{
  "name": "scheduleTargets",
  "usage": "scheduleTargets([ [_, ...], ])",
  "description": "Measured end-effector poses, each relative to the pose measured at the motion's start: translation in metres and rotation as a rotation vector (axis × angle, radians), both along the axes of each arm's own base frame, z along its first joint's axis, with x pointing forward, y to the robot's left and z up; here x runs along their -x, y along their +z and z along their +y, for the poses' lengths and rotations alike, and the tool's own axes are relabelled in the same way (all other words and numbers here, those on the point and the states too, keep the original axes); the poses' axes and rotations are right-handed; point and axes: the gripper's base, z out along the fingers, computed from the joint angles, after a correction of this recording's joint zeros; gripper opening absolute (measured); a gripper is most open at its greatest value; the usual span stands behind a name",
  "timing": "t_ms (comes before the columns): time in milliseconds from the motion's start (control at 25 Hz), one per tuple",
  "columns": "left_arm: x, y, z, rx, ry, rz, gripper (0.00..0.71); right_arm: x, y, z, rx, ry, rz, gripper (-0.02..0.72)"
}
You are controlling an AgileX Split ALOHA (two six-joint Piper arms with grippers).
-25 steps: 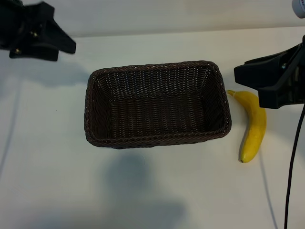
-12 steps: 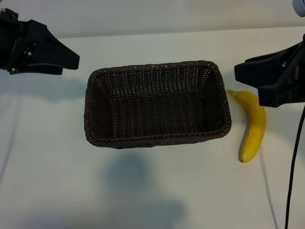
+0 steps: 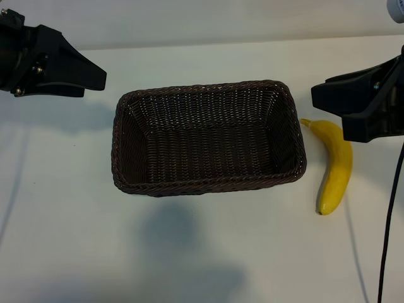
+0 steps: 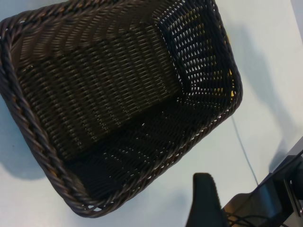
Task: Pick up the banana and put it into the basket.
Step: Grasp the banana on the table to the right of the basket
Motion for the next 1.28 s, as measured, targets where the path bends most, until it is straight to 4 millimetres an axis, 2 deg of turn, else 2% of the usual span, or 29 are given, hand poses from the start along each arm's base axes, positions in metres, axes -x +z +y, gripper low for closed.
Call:
scheduleTargets([
  [240,0.000,0.000,-0.002,0.003,-0.006,-0.001,0.523,0.000,0.000,0.000,0.000,0.000,0.000,0.247],
  [440,0.008,-0.015,-0.017,0.001,-0.080,0.039,0.522,0.000,0.000,0.000,0.001,-0.001,-0.001,0.247],
  [1080,0.009,-0.016,-0.018,-0.004,-0.107,0.023,0.517,-0.004,0.003,-0.001,-0.030,-0.038,-0.030,0.245],
  [1280,0.009,-0.016,-0.018,-0.004,-0.107,0.023,0.517,-0.003,0.003,-0.001,-0.030,-0.037,-0.027,0.175],
])
